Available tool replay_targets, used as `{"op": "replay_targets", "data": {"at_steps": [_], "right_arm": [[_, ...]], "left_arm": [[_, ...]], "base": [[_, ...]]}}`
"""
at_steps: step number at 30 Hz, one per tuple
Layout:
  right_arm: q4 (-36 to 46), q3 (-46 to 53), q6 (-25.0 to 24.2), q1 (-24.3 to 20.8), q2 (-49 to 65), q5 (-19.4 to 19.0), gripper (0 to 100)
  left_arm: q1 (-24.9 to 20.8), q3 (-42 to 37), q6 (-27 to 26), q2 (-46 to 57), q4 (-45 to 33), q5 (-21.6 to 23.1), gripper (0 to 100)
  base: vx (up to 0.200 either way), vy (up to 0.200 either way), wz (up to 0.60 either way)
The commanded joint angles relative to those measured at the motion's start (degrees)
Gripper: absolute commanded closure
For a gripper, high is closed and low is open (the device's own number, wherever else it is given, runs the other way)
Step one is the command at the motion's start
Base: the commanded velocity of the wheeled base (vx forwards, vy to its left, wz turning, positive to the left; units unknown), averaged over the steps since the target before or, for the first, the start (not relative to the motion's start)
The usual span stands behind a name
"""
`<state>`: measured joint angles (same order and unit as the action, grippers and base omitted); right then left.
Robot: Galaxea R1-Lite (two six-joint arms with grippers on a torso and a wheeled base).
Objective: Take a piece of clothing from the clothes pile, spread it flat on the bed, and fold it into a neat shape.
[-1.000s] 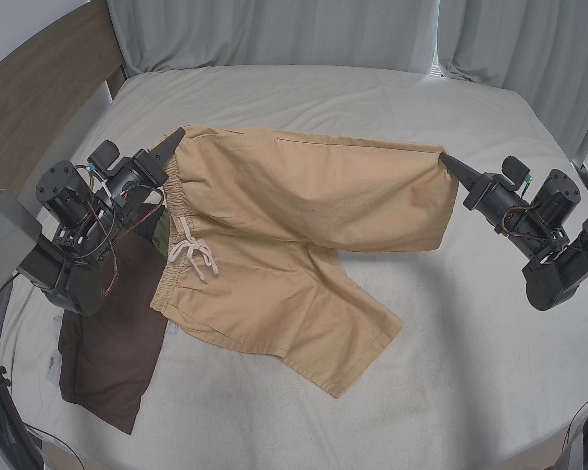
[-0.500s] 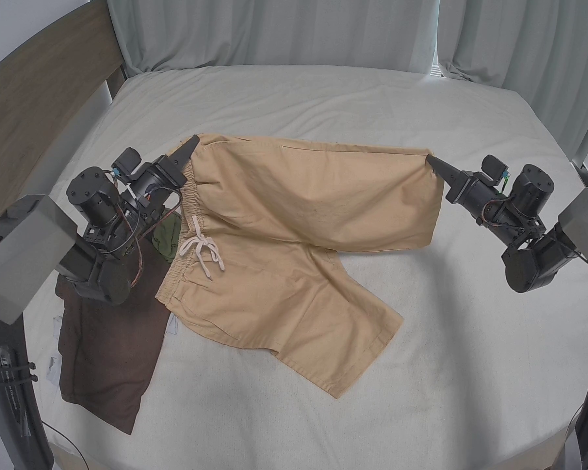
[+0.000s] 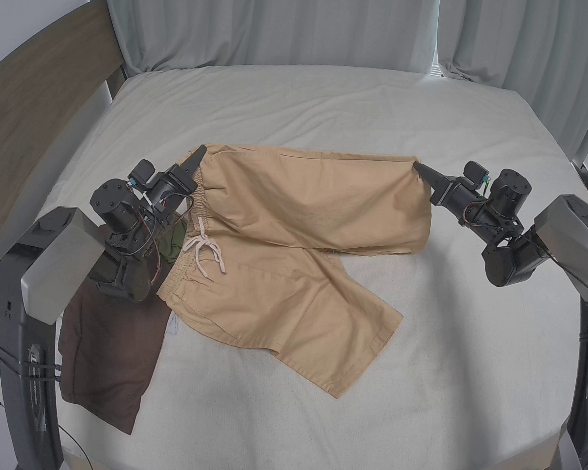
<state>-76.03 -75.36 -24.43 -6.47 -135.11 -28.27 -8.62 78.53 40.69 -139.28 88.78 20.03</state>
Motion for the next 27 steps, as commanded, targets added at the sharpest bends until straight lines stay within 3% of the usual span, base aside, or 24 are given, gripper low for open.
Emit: {"op": "replay_targets", "data": {"at_steps": [1,27], "right_arm": [[0.80,-3.21,0.00,-0.12,-3.93,-0.03,100],[5.63,-16.31,-0.09,-0.29,-9.91,0.14,100]], "left_arm": [[0.09,2.50,0.18,-3.46,-0.01,0.01,100],[1.06,10.33,2.29,-7.76,-2.30,0.01,100]], "base": [[0.000,0.000,0.00],[0.000,0.000,0.00]]}}
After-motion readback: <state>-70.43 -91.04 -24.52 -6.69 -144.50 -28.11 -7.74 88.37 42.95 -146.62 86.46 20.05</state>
